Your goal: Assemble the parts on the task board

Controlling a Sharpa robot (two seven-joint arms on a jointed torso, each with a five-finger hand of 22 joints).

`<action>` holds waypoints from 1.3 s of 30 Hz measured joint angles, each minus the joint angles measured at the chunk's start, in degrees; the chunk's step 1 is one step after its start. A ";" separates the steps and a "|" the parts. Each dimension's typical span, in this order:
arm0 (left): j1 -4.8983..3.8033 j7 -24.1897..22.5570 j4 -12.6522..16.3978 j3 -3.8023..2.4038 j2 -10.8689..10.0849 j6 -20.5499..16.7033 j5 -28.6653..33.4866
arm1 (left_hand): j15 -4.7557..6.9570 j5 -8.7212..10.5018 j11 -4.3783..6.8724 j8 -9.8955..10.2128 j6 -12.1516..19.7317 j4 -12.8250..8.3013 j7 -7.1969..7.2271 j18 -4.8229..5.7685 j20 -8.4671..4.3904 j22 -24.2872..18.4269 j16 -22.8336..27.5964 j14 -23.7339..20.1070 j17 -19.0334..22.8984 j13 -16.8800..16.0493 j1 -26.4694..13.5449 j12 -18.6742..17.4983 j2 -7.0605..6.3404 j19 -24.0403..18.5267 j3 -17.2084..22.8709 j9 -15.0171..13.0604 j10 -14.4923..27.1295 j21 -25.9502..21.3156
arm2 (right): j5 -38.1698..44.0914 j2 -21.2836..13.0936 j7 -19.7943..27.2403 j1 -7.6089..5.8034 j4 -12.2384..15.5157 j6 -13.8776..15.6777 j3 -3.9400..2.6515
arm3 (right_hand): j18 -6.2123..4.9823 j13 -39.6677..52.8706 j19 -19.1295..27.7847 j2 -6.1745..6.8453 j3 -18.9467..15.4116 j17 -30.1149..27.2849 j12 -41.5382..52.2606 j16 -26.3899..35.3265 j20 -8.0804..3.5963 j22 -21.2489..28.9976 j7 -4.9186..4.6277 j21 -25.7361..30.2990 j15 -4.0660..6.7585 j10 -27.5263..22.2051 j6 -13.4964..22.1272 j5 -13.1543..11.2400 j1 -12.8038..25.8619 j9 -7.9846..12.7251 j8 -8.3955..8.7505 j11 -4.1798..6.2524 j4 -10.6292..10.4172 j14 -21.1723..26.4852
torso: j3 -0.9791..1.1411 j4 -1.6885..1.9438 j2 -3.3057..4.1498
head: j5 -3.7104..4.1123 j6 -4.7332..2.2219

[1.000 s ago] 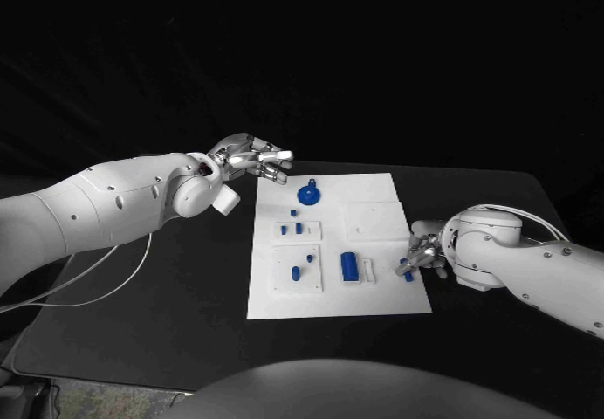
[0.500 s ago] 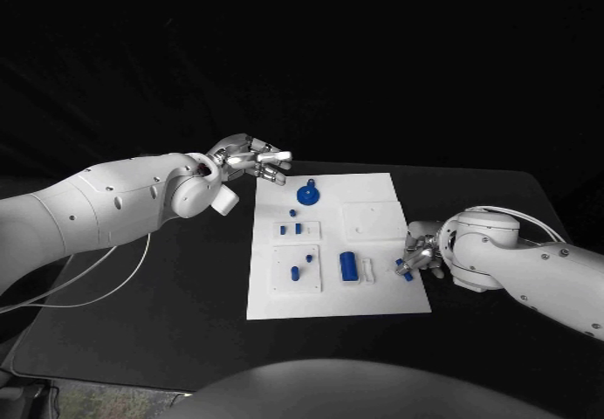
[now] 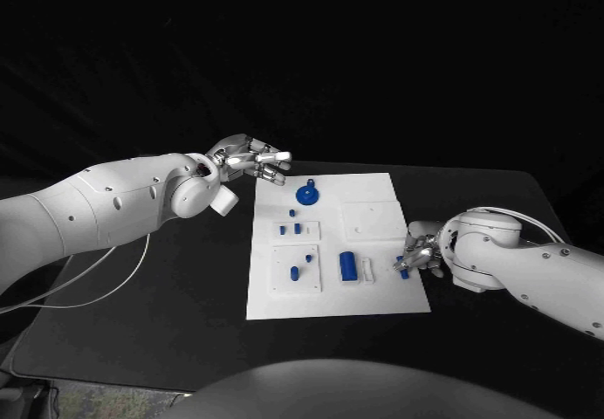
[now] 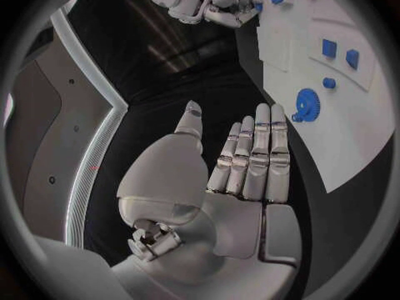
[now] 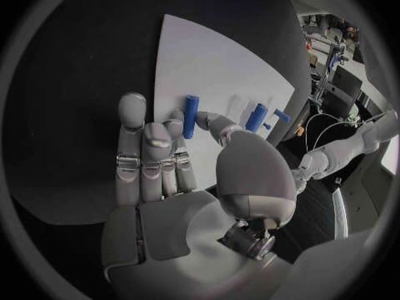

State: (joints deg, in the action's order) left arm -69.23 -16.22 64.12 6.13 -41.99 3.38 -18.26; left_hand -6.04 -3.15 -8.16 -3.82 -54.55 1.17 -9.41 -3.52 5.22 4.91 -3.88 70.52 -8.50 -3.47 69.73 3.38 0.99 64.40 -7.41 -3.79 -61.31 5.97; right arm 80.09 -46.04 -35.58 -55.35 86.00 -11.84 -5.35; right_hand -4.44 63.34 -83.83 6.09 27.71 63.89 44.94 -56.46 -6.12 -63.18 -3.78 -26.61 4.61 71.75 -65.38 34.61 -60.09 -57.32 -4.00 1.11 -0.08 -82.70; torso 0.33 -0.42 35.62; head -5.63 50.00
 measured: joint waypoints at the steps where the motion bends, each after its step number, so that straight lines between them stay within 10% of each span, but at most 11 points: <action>1: 0.00 0.02 0.00 0.00 0.00 0.01 0.00 | 0.00 0.00 0.00 0.00 0.00 0.00 0.00 0.00 0.00 0.00 0.00 0.00 0.00 0.00 0.00 0.00 0.00 0.00 0.00 0.00 0.00 0.00 | -0.22 -0.03 0.02 0.01 -0.03 0.16 0.01 | 0.03 0.05 0.00 0.00 0.00 0.07 0.00 0.00 0.00 -0.14 0.00 0.00 0.00 0.02 0.00 0.08 0.00 0.00 0.00 0.01 0.00 0.00 | 0.00 0.00 0.01 | 0.00 0.00; 13: 0.00 0.44 -0.01 0.01 -0.03 0.41 -0.03 | 0.00 0.00 0.00 0.00 0.00 0.40 0.00 0.00 0.00 0.00 0.00 0.00 0.01 -0.04 0.00 0.00 0.00 0.00 0.02 0.00 0.00 0.00 | -3.55 -1.17 -0.03 0.41 1.58 3.12 0.06 | 0.11 -0.32 0.00 -0.01 -0.23 0.29 0.45 0.01 0.00 -0.65 -0.29 1.01 0.20 0.44 0.28 0.69 -0.01 0.02 0.46 0.41 0.26 -0.20 | 0.03 0.01 0.03 | -0.10 0.00; 18: 0.00 0.63 -0.02 0.03 -0.03 0.62 -0.04 | 0.00 0.00 0.00 0.00 0.00 0.39 0.00 0.00 0.00 0.00 0.00 0.00 0.01 -0.04 0.00 0.00 0.00 0.00 0.02 0.00 0.00 0.00 | -7.80 -0.97 -0.11 0.60 3.07 3.02 0.09 | 0.12 -0.40 0.00 -0.32 -0.89 0.37 0.50 0.01 0.00 -0.74 -0.39 1.78 0.20 0.39 0.39 0.69 -0.30 4.72 0.72 0.41 1.04 -0.20 | 0.04 0.01 0.03 | -0.10 0.00; 20: 0.00 0.74 -0.04 0.03 -0.01 0.72 -0.05 | 0.00 0.00 0.00 0.00 0.00 0.41 0.00 0.00 0.00 0.00 0.00 0.00 0.01 -0.04 0.00 0.00 0.00 0.00 0.03 0.00 0.00 0.00 | -9.98 -0.92 -0.31 0.37 3.27 2.69 0.11 | 0.12 -0.40 0.00 -0.41 -1.12 0.50 0.39 0.01 0.00 -0.95 -0.45 2.04 0.20 0.38 0.45 0.69 -0.39 10.26 0.50 0.41 1.28 -0.20 | 0.02 0.01 0.02 | -0.02 0.00; 23: 0.00 0.86 -0.04 0.05 0.03 0.89 -0.07 | 0.00 0.00 0.00 0.00 0.00 0.59 0.00 0.00 0.00 0.00 0.00 0.00 0.01 -0.04 0.00 0.00 0.00 0.00 0.21 0.00 0.00 0.00 | -12.56 -0.74 -0.56 -0.11 3.59 2.22 0.03 | 0.12 -0.40 0.00 -0.70 -1.10 0.59 0.39 0.01 0.00 -1.06 -0.47 2.12 0.20 0.39 0.45 0.69 -0.69 26.47 0.37 0.43 1.31 -0.21 | 0.01 0.01 0.01 | 0.13 0.00; 24: 0.00 0.89 -0.05 0.05 0.04 0.94 -0.07 | 0.00 0.00 0.00 0.00 0.00 0.59 0.00 0.00 0.00 0.00 0.00 0.00 0.01 -0.04 0.00 0.00 0.00 0.00 0.21 0.00 0.00 0.00 | -13.20 -0.67 -0.62 -0.24 3.69 2.10 -0.02 | 0.12 -0.40 0.00 -0.71 1.81 0.59 0.39 0.01 0.00 -1.09 -0.48 2.12 0.20 0.40 0.44 0.69 -0.69 32.25 0.35 0.43 4.53 -0.21 | -0.01 0.03 0.01 | 0.16 0.00; 26: 0.00 0.94 -0.06 0.06 0.07 1.02 -0.09 | 0.00 0.00 0.00 0.00 0.00 0.59 0.00 0.00 0.00 0.00 0.00 0.00 0.01 -0.04 0.00 0.00 0.00 0.00 0.21 0.00 0.00 0.00 | -14.15 -0.58 -0.69 -0.46 3.87 1.94 -0.10 | 0.13 -0.40 0.00 -0.70 3.42 0.64 0.39 0.01 0.00 -1.16 -0.62 2.12 0.20 0.40 0.20 0.95 -0.70 38.66 0.76 0.43 6.19 -0.21 | -0.03 0.05 0.01 | 0.18 0.00; 30: 0.00 1.06 -0.11 0.11 0.12 1.21 -0.11 | 0.00 0.00 0.00 0.00 0.00 0.59 0.00 0.00 0.00 0.00 0.00 0.00 0.01 -0.03 0.00 0.00 0.00 0.00 0.21 0.00 0.00 0.00 | -15.90 -0.26 -0.85 -0.65 4.26 1.63 -0.12 | 0.09 -0.40 0.00 -1.55 12.22 0.79 0.39 0.01 0.00 -1.20 -0.29 2.66 0.38 0.74 0.08 1.34 -1.59 38.59 0.40 0.96 15.58 -0.39 | -0.03 0.07 0.01 | 0.08 0.00; 39: 0.00 1.27 -0.12 0.17 0.16 1.53 -0.14 | 0.00 0.00 0.00 0.00 0.00 0.59 0.00 0.00 0.00 0.00 0.00 0.00 0.01 -0.03 0.00 0.00 0.00 0.00 0.21 0.00 0.00 0.00 | -17.85 0.65 -1.18 -0.61 4.28 1.28 0.06 | 0.08 -0.32 0.00 -1.37 11.26 0.87 0.39 0.01 0.00 -1.20 -0.27 3.35 0.41 0.95 0.07 0.89 -1.41 38.58 0.17 1.16 15.88 -0.41 | -0.05 0.08 0.02 | -0.09 0.00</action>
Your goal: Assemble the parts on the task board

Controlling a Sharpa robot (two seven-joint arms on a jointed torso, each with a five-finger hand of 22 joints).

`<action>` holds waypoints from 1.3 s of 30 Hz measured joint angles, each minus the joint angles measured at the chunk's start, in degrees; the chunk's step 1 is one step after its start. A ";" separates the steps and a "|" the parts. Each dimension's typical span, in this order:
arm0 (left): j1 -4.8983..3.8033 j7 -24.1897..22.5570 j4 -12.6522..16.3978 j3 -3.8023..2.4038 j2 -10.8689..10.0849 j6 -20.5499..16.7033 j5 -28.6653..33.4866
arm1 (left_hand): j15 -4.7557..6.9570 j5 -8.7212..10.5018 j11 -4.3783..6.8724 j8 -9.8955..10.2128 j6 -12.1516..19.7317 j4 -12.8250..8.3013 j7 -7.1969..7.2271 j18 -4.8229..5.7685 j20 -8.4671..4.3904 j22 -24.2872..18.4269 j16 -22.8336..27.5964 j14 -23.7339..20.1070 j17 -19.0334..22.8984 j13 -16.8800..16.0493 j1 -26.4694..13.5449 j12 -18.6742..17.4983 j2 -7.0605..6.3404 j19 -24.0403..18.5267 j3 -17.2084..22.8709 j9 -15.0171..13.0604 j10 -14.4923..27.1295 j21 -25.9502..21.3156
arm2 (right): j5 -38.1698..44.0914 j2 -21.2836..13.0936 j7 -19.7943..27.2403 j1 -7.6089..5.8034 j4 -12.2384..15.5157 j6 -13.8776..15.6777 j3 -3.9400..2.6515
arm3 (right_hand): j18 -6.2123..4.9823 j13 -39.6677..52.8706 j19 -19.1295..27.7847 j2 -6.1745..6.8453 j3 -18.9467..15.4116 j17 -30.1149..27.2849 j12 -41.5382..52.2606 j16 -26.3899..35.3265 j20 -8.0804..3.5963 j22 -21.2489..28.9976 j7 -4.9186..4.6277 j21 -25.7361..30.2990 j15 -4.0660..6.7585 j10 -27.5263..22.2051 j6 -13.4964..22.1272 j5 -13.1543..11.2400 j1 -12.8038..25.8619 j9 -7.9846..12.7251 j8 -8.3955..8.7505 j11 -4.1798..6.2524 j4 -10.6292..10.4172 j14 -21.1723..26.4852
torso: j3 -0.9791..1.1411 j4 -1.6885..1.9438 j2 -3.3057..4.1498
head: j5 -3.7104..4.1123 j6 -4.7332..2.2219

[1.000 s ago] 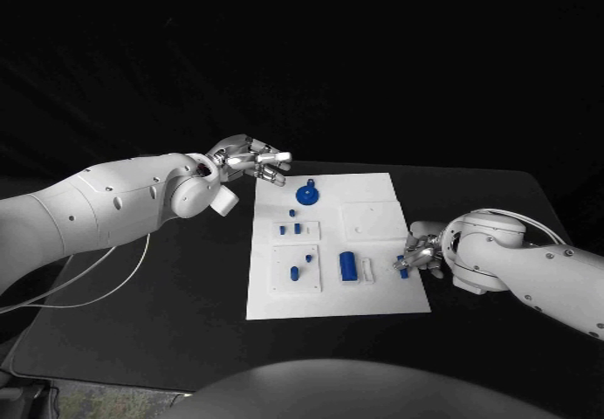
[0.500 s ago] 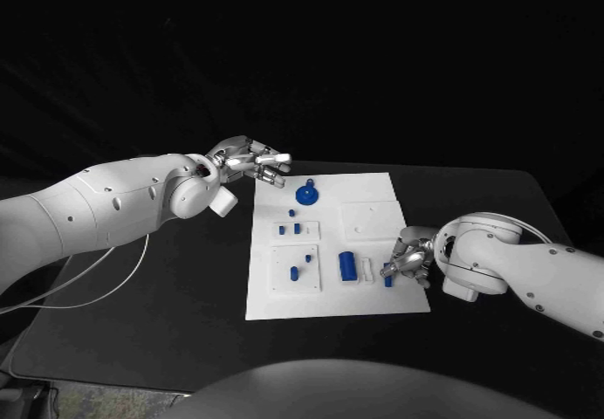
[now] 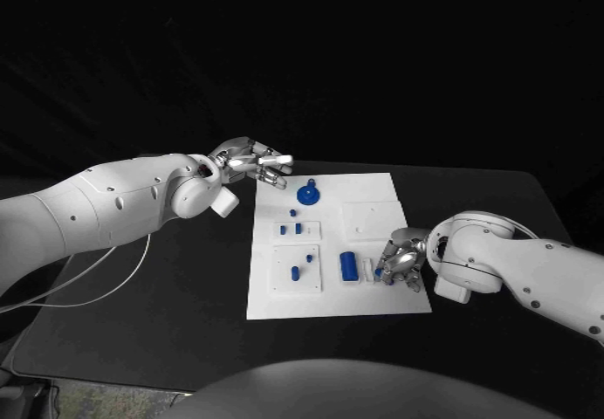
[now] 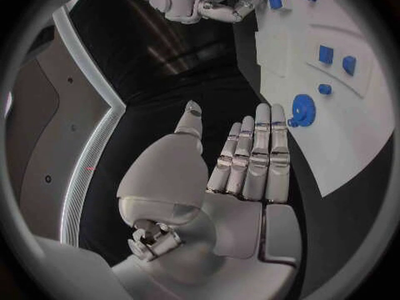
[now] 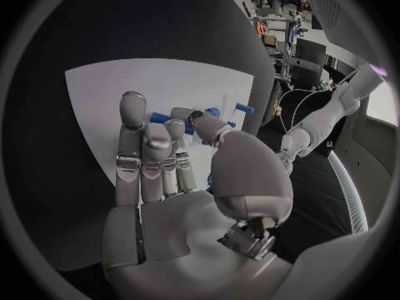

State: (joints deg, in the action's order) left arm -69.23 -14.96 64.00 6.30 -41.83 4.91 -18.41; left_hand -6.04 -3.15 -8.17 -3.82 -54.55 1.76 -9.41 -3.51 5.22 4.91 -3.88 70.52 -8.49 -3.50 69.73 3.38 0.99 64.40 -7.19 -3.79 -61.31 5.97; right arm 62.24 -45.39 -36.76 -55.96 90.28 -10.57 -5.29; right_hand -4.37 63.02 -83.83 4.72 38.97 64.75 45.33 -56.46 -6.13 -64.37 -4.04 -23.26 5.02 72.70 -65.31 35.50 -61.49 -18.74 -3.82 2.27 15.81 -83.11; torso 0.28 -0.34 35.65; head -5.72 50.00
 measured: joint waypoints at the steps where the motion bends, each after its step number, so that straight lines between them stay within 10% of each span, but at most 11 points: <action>1: 0.00 0.02 0.00 0.01 0.00 0.04 0.00 | 0.00 0.00 0.00 0.00 0.00 0.00 0.00 0.00 0.00 0.00 0.00 0.00 0.00 0.00 0.00 0.00 0.00 0.00 0.00 0.00 0.00 0.00 | -0.09 0.08 -0.01 -0.02 -0.11 0.00 0.00 | 0.00 0.03 0.00 0.04 -0.11 0.08 0.00 0.00 0.00 0.00 0.00 0.31 0.00 0.00 0.00 0.00 0.04 -0.01 0.00 0.00 0.10 0.00 | 0.01 0.00 0.00 | -0.02 0.00; 10: 0.00 0.19 -0.02 0.05 0.02 0.35 -0.04 | 0.00 0.00 -0.22 0.00 0.00 0.00 0.00 0.00 0.00 0.00 0.00 0.00 0.00 0.00 0.00 0.00 0.00 0.00 0.00 0.00 0.22 0.00 | -0.20 0.78 -0.08 -0.23 -1.37 0.00 -0.10 | 0.00 0.10 0.00 0.02 -4.13 0.22 0.00 0.00 0.00 0.03 -0.03 0.80 0.00 0.14 -0.42 -2.14 0.02 -0.50 0.00 -0.14 -0.25 0.00 | -0.01 -0.07 0.00 | -0.08 0.00; 25: 0.00 0.41 -0.06 0.10 0.02 0.61 -0.14 | 0.00 0.00 -0.22 0.00 0.00 0.00 0.00 0.00 0.00 0.00 0.00 0.00 0.00 0.01 0.00 0.00 0.00 0.00 0.00 0.00 0.22 0.00 | 2.80 1.03 -0.07 -0.36 -1.61 0.23 -0.10 | 0.01 -0.58 0.00 -2.02 -15.26 -0.36 0.00 0.38 0.00 3.28 1.80 1.78 0.18 0.62 -2.33 -30.89 -2.03 -0.14 0.02 0.20 -6.96 -0.19 | 0.04 -0.07 0.00 | -0.25 0.00; 39: 0.00 0.71 -0.11 0.16 0.12 1.11 -0.41 | 0.00 0.00 -0.22 0.00 0.00 0.00 0.00 0.00 0.00 0.00 0.00 0.00 0.00 0.02 0.00 0.00 0.00 0.00 0.00 0.00 0.22 0.00 | 4.02 2.11 -0.06 -0.43 -1.60 0.58 -0.07 | 0.01 -0.74 -0.21 -0.34 -17.29 -0.39 0.00 0.60 -0.22 5.25 2.07 1.42 0.18 1.04 -3.16 -32.23 -3.22 1.65 0.01 0.19 -11.78 -0.19 | 0.02 -0.07 -0.01 | -0.24 0.00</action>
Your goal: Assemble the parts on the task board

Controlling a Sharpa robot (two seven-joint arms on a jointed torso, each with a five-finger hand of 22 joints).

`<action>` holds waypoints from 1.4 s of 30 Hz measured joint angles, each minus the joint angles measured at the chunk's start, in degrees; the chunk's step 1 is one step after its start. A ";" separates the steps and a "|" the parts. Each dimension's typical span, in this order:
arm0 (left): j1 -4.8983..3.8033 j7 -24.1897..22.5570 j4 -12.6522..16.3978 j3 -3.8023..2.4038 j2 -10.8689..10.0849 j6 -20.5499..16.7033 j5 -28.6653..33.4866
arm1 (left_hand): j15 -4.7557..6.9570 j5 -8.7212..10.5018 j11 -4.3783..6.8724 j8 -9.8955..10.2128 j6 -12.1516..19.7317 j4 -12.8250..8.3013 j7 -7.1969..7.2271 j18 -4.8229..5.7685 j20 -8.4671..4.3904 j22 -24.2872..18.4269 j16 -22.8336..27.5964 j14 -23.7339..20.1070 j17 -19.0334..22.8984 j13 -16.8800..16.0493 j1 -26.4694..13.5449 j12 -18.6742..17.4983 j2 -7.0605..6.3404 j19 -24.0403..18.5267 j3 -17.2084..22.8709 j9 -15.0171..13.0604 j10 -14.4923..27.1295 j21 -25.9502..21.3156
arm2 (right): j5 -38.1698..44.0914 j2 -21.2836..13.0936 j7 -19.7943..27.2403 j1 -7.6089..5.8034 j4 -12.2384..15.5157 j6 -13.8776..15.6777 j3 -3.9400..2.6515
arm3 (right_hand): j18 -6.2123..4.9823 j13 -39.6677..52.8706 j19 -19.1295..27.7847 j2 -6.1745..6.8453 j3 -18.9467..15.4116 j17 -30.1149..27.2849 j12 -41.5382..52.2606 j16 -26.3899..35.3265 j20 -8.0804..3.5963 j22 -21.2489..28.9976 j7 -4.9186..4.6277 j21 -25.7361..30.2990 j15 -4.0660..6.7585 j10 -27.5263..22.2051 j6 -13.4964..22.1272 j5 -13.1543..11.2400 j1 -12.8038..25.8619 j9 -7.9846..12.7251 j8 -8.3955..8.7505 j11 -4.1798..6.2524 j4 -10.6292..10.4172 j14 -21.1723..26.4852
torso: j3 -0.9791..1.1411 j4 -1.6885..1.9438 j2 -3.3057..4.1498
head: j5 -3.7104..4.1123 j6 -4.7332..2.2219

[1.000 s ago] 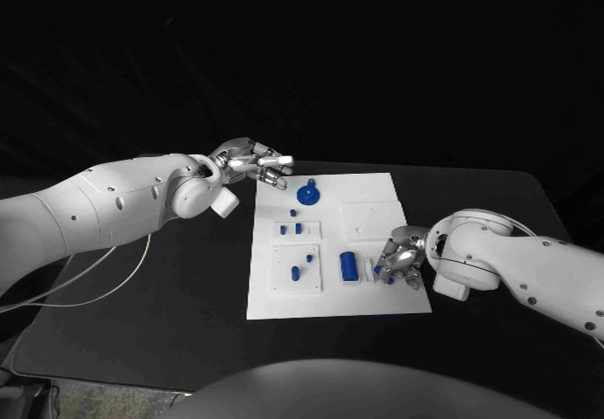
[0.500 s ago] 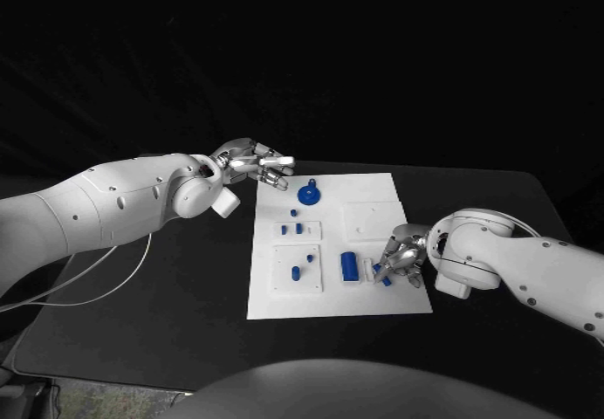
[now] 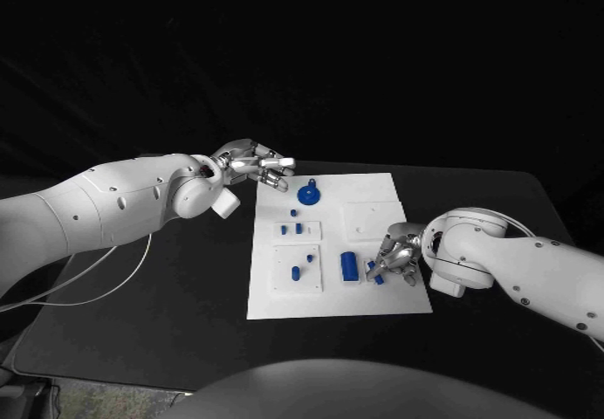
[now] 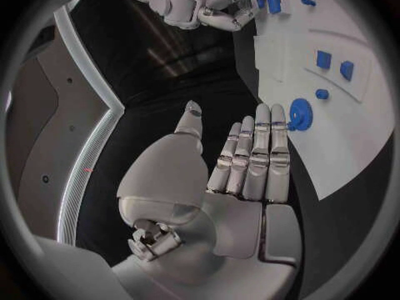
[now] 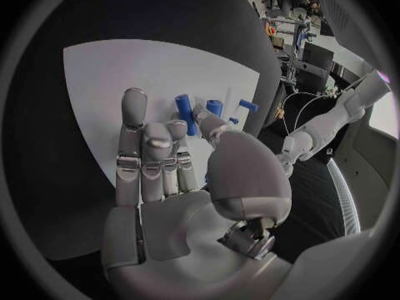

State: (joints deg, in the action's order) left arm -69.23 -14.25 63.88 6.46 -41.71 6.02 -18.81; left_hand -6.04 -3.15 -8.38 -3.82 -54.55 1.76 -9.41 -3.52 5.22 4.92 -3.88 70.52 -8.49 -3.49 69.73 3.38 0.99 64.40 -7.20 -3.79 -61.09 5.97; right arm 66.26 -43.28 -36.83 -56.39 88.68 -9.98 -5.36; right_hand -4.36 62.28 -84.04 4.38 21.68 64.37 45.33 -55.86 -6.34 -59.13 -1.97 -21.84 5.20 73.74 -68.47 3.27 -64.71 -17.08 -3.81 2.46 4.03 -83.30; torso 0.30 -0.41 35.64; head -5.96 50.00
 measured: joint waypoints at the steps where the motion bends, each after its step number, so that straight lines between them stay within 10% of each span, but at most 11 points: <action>1: 0.00 0.02 -0.01 0.01 0.00 0.04 -0.02 | 0.00 0.00 0.00 0.00 0.00 0.00 0.00 0.00 0.00 0.00 0.00 0.00 0.00 0.00 0.00 0.00 0.00 0.00 0.00 0.00 0.00 0.00 | 0.06 0.04 -0.02 0.00 -0.02 0.01 0.00 | -0.01 0.00 0.00 0.11 0.12 0.00 0.00 0.00 0.00 0.07 0.00 0.00 0.00 0.00 0.00 0.00 0.11 0.02 0.00 0.00 -0.12 0.00 | 0.00 0.00 0.00 | 0.00 0.00; 42: 0.00 0.52 -0.18 0.26 0.16 0.93 -0.66 | 0.00 0.00 0.00 0.00 0.00 -0.20 0.00 0.00 0.00 0.00 0.00 0.00 0.00 0.01 0.00 0.00 0.00 0.00 -0.20 0.00 0.00 0.00 | 1.43 1.90 -0.45 -0.10 -2.02 -0.09 0.22 | -0.01 0.26 0.21 1.90 -5.48 0.39 -0.79 0.51 -0.21 1.45 -0.14 -0.78 0.13 0.30 -0.65 -0.39 2.68 1.14 -0.17 0.11 -5.32 -0.13 | 0.04 -0.02 0.00 | -0.37 0.00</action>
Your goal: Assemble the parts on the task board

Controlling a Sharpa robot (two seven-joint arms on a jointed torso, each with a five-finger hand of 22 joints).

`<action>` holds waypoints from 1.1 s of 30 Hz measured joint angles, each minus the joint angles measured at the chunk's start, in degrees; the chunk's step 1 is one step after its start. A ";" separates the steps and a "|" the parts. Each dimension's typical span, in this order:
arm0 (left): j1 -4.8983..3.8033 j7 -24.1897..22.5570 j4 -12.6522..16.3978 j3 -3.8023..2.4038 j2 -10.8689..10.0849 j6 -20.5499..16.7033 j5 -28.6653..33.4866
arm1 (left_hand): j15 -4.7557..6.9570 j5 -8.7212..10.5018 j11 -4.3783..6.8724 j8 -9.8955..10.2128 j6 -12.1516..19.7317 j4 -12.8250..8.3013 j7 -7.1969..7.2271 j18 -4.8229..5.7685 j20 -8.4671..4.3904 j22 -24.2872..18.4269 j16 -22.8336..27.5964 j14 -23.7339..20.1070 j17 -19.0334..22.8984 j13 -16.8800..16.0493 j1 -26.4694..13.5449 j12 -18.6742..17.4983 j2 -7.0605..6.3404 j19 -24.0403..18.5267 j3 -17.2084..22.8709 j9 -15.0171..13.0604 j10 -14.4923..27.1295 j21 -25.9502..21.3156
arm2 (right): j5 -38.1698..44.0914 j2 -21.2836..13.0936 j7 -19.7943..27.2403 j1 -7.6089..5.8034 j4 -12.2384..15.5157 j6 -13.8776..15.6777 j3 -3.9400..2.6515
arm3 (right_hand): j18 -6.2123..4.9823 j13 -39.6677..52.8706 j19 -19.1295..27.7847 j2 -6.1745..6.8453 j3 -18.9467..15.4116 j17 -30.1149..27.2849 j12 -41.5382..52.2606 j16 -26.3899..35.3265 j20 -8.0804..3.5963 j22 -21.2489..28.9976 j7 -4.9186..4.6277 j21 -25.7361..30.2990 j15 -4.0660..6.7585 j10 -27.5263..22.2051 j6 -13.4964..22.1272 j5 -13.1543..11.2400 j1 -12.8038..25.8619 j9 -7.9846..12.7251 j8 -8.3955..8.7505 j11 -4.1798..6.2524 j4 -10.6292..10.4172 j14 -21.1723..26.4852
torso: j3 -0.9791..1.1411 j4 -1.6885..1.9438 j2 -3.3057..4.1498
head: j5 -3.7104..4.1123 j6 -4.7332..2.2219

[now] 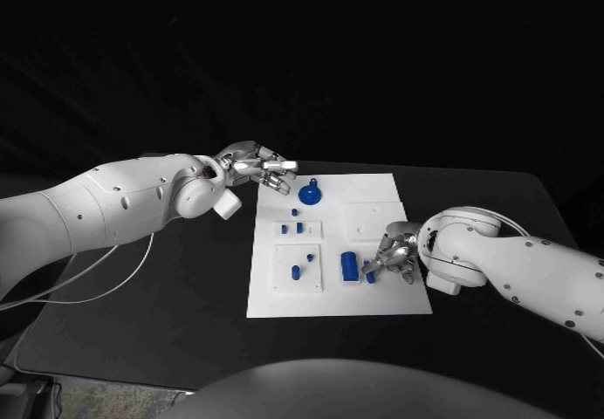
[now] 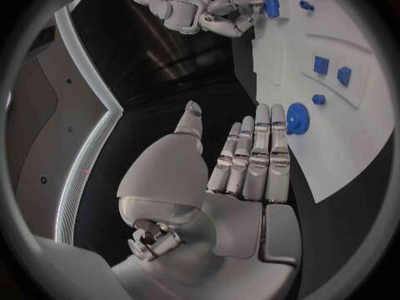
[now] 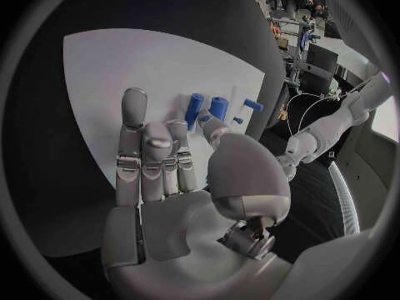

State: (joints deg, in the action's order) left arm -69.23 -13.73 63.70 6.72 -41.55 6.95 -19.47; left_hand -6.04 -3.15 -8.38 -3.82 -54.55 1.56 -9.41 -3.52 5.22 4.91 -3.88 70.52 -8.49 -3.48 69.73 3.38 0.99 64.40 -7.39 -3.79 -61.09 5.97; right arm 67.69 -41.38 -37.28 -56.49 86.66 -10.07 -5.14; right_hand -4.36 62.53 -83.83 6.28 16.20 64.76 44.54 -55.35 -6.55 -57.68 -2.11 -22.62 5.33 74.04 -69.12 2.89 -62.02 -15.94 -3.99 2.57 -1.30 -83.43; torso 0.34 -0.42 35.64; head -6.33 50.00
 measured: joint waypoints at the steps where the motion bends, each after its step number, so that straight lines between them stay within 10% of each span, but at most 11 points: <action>1: 0.00 0.01 -0.01 0.00 0.00 0.00 -0.04 | 0.00 0.00 0.00 0.00 0.00 0.00 0.00 0.00 0.00 0.00 0.00 0.00 0.00 0.00 0.00 0.00 0.00 0.00 0.00 0.00 0.00 0.00 | 0.00 -0.08 0.06 0.00 0.05 0.01 0.01 | 0.00 0.00 0.00 0.47 -0.38 0.00 0.00 0.00 0.00 0.05 0.00 0.00 0.00 0.00 0.00 0.00 0.47 0.00 0.00 0.00 -0.38 0.00 | 0.01 0.00 0.00 | 0.01 0.00; 14: 0.00 0.04 0.06 0.06 -0.08 0.04 -0.31 | 0.00 0.00 0.00 0.00 0.00 0.16 0.00 0.00 0.00 0.00 0.00 0.00 0.00 0.00 0.00 0.00 0.00 0.00 -0.16 0.00 0.00 0.00 | -0.44 -3.29 2.15 0.55 3.39 0.73 0.08 | -0.01 0.40 0.00 0.03 -11.96 0.41 -0.18 0.00 0.00 0.22 -0.01 -0.86 0.00 0.21 0.01 0.00 2.31 -0.94 0.02 -0.21 -8.40 0.01 | 0.06 -0.05 0.05 | 0.24 0.00; 20: 0.00 0.05 0.09 0.07 -0.04 0.07 -0.35 | 0.00 0.00 0.00 0.00 0.00 0.16 0.00 0.00 0.00 0.00 0.00 0.00 0.00 0.00 0.00 0.00 0.00 0.00 -0.16 0.00 0.00 0.00 | -0.81 -4.95 3.28 0.61 4.79 1.02 0.06 | -0.01 0.27 0.00 -6.76 -26.70 0.30 0.63 0.00 0.00 0.50 -0.24 -1.32 -0.12 0.20 0.24 5.15 1.52 -2.36 0.02 -0.22 -2.53 -0.11 | 0.07 -0.09 0.02 | 0.43 0.00; 33: 0.00 0.08 0.00 0.13 -0.12 0.17 -0.40 | 0.00 0.00 0.00 0.00 0.00 0.16 0.00 0.00 0.00 0.00 0.00 0.00 0.00 0.00 0.00 0.00 0.00 0.00 -0.15 0.00 0.00 0.00 | -1.67 -7.18 5.28 1.12 6.03 -0.02 0.03 | 0.00 0.42 0.00 -6.59 -22.97 0.45 1.41 -0.68 0.00 0.30 0.28 -2.00 -0.12 0.20 -0.28 6.73 -4.19 -3.33 0.02 -0.22 4.28 -0.11 | 0.03 -0.08 -0.01 | 0.57 0.00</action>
State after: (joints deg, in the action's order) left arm -69.23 -13.65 63.70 6.86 -41.66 7.11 -19.87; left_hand -6.04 -3.15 -8.38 -3.82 -54.55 1.72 -9.41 -3.52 5.22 4.92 -3.88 70.52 -8.49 -3.48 69.73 3.38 0.99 64.40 -7.55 -3.79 -61.09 5.97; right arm 66.02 -48.56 -32.01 -55.37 92.69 -10.09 -5.12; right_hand -4.36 62.96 -83.83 -0.30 -6.77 65.21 45.94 -56.02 -6.55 -57.38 -1.83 -24.63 5.21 74.24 -69.40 9.61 -66.22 -19.27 -3.97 2.36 2.98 -83.54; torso 0.37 -0.50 35.63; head -5.77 50.00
